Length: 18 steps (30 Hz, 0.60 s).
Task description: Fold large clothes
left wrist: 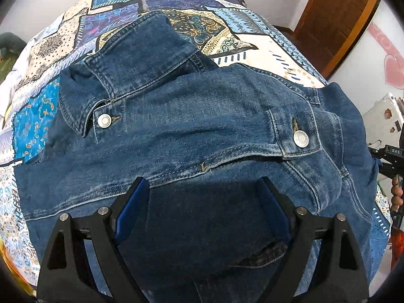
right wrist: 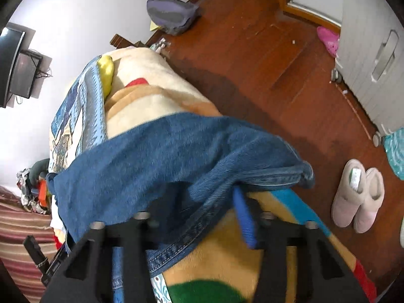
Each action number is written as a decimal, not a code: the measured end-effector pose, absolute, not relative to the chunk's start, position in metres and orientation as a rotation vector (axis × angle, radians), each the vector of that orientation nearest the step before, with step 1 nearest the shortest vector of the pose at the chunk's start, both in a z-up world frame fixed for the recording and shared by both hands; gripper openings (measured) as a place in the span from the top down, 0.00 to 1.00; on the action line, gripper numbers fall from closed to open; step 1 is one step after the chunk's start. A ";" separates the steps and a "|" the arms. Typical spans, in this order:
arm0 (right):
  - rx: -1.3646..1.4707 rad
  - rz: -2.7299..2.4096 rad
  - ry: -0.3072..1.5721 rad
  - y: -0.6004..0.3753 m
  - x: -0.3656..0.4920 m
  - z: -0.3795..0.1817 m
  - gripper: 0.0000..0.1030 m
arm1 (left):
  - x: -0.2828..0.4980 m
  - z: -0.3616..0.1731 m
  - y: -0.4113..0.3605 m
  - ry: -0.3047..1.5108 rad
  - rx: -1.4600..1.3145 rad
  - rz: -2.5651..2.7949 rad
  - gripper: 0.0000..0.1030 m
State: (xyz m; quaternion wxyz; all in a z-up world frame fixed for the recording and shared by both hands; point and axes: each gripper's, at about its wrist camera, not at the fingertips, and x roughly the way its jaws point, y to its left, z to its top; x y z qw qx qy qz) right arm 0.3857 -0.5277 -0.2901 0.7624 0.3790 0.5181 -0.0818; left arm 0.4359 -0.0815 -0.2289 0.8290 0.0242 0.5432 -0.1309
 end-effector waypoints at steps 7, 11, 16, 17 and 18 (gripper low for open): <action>0.733 -0.148 0.999 -0.513 0.394 -0.228 0.88 | 0.423 -0.201 -0.065 1.081 0.051 -0.260 0.15; 0.670 -0.071 0.873 -0.488 0.404 -0.164 0.90 | 0.416 -0.179 -0.050 1.021 0.045 -0.238 0.15; 0.572 0.103 0.718 -0.422 0.419 -0.075 0.91 | 0.403 -0.152 -0.022 0.952 0.020 -0.211 0.15; 0.558 0.139 0.702 -0.407 0.423 -0.064 0.91 | 0.401 -0.149 -0.017 0.942 0.014 -0.205 0.15; 0.541 0.188 0.686 -0.386 0.427 -0.050 0.91 | 0.398 -0.146 -0.011 0.932 0.009 -0.199 0.15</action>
